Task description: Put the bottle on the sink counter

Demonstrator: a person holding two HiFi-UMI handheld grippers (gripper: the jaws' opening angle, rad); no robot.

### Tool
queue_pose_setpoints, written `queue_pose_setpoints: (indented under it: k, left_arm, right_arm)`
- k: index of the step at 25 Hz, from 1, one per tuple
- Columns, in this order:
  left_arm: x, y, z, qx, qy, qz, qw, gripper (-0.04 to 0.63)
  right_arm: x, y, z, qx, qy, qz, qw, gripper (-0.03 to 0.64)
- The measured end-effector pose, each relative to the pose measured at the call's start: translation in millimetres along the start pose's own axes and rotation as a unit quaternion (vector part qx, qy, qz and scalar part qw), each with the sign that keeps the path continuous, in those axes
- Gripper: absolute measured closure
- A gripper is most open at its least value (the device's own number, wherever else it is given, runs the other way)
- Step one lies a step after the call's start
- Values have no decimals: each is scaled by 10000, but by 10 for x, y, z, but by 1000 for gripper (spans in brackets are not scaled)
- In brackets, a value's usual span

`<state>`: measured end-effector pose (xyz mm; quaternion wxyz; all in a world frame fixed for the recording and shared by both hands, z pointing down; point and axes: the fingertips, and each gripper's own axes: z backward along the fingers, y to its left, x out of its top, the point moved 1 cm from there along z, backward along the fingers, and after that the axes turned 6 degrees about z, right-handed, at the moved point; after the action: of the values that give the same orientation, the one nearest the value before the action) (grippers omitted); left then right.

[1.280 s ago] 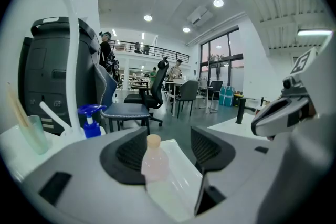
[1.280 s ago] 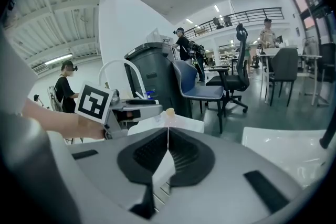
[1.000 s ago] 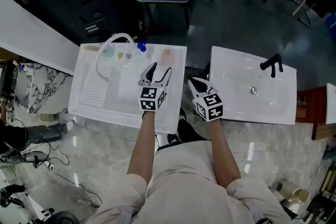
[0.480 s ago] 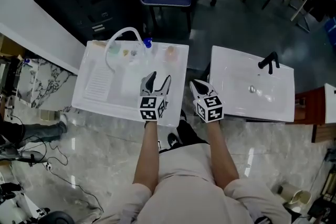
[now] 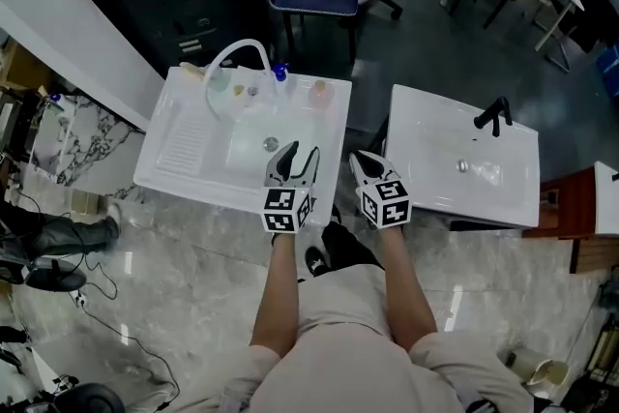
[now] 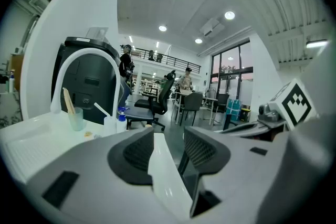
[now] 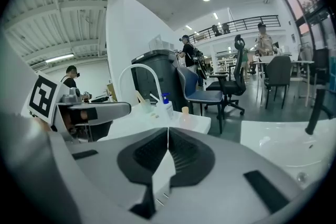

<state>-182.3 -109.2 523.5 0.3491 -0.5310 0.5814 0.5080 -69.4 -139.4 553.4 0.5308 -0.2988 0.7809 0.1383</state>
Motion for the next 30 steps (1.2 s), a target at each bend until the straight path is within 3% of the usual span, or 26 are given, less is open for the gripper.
queue_pose_setpoints:
  k: [6,15,19,30]
  left_arm:
    - [21,78,204,185,-176,-41,9997,482]
    - [-114,218,349,239,-84,-57,9997,586]
    - [-113,213,331,171,-39,33,9998,589]
    - [-127,124,302,104,88,-273,9995,589]
  right_arm:
    - [-19,103,-36,68,-71,48,9999,611]
    - [-110,209,-146,178,-19,18,9998,611]
    - [-136,191,-148,177,41,81,9998,611]
    - [-183,122,-71,27,78,60,9999,611]
